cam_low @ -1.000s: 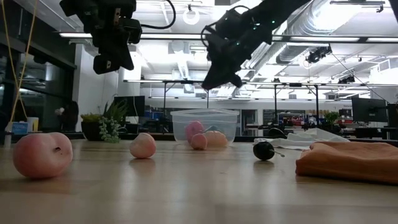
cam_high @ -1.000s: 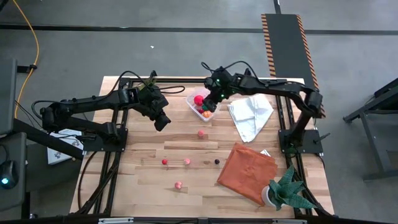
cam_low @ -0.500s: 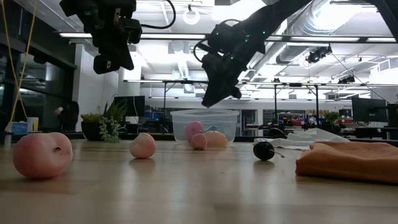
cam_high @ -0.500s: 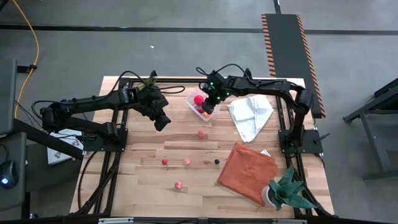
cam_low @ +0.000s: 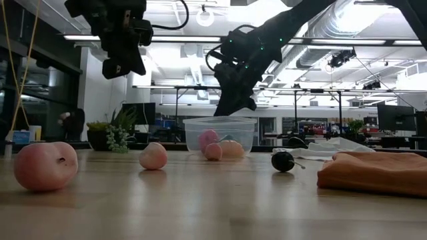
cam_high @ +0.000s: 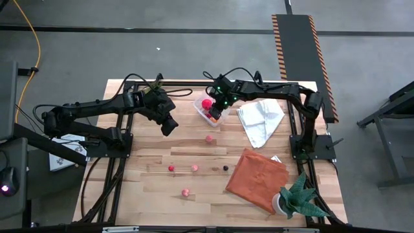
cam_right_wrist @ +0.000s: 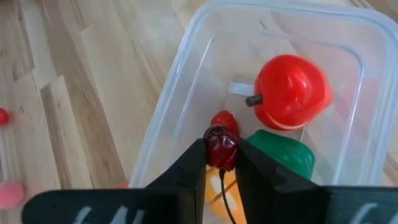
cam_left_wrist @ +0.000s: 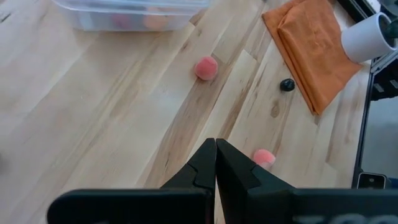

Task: Pick and placing Produce into tupperware
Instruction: Put the dark red cherry into the transparent bin, then put the black cherry into the transparent bin

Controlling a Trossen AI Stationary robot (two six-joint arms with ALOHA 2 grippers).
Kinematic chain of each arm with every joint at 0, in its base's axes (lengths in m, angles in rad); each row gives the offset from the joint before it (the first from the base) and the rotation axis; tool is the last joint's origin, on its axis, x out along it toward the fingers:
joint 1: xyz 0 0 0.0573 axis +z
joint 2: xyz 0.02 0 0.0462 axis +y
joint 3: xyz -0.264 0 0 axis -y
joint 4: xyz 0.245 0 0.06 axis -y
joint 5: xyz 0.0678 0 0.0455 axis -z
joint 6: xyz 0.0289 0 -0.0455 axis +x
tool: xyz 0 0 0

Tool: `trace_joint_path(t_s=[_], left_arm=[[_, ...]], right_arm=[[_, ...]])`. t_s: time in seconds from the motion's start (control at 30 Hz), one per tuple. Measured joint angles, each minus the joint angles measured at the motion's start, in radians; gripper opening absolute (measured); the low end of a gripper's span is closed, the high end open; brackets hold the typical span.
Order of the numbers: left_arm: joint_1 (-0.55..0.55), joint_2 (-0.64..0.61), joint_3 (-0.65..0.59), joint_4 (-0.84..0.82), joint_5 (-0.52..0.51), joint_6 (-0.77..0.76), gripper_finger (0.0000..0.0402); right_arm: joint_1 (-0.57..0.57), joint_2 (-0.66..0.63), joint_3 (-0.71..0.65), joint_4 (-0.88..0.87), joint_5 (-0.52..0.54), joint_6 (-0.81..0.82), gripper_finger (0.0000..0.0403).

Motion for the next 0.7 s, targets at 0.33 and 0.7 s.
trace_joint_path(t_s=[0.33, 0.7], left_arm=[[0.000, 0.000, 0.000, 0.009, 0.000, 0.009, 0.0001], [0.000, 0.000, 0.000, 0.070, 0.009, 0.092, 0.0001]], right_arm=[[0.000, 0.000, 0.000, 0.001, 0.005, -0.006, 0.0115], [0.000, 0.000, 0.012, -0.003, -0.011, -0.007, 0.0124]])
